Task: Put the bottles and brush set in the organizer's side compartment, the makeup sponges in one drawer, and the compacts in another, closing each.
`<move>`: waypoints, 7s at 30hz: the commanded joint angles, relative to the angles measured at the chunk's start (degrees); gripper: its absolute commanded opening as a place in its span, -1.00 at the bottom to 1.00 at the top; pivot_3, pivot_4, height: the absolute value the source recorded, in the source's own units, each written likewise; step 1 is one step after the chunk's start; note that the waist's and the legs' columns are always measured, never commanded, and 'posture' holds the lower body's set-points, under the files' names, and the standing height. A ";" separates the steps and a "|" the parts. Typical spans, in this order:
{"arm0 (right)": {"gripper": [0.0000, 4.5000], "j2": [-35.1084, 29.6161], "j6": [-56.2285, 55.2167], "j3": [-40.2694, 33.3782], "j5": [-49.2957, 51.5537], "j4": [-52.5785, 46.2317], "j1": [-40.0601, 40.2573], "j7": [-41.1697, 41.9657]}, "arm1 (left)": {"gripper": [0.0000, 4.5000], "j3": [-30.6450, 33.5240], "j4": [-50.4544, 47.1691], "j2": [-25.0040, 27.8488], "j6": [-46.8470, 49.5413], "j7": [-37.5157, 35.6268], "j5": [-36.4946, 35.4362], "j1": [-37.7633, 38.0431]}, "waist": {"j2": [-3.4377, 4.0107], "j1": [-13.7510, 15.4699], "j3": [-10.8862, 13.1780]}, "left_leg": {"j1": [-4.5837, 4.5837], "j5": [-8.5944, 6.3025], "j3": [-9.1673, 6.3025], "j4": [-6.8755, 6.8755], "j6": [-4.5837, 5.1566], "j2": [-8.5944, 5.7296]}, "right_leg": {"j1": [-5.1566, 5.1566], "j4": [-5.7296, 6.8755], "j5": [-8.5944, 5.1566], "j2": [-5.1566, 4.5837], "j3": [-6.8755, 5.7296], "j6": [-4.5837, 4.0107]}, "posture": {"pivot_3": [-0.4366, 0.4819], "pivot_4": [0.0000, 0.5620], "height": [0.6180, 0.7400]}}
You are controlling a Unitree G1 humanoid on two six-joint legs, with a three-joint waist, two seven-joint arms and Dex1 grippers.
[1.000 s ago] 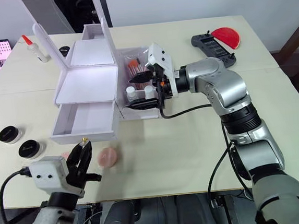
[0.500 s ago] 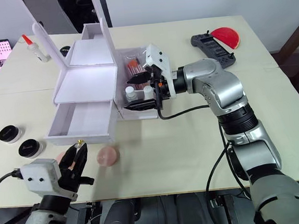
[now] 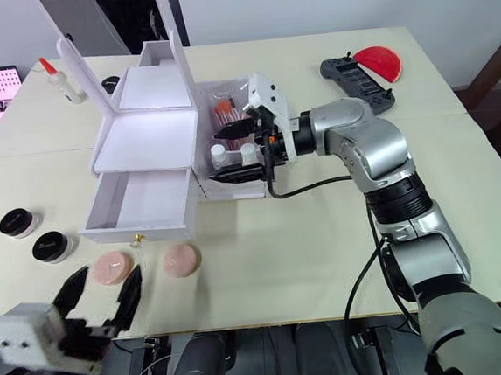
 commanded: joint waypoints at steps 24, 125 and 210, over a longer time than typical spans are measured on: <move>1.00 -19.06 -33.09 -14.98 -10.99 40.29 5.45 5.52 | 0.98 45.94 59.63 39.05 6.31 -36.38 -10.24 -19.22 | 0.03 -3.09 0.02 | 0.28 0.00 0.20 0.31 0.00 0.17 | 0.04 0.55 0.09 0.12 0.08 -0.14 | -0.05 -0.47 1.00; 1.00 -21.86 11.21 -6.51 10.02 -22.78 7.10 3.61 | 0.76 -21.49 27.06 10.54 4.78 -8.61 23.47 -38.81 | 0.09 0.47 -0.01 | 0.20 0.31 -1.27 -0.08 0.40 -1.54 | 0.97 0.68 -0.92 -1.82 -1.64 0.54 | -0.05 -0.47 1.00; 1.00 -14.81 4.49 -4.84 7.19 -15.90 4.01 8.13 | 0.98 0.01 36.09 49.81 33.16 -32.05 -10.99 -66.00 | 0.16 -1.46 0.16 | 0.02 0.39 -0.70 -0.22 0.31 -0.61 | 0.17 0.95 -0.44 -0.89 -1.13 0.29 | -0.05 -0.47 1.00</move>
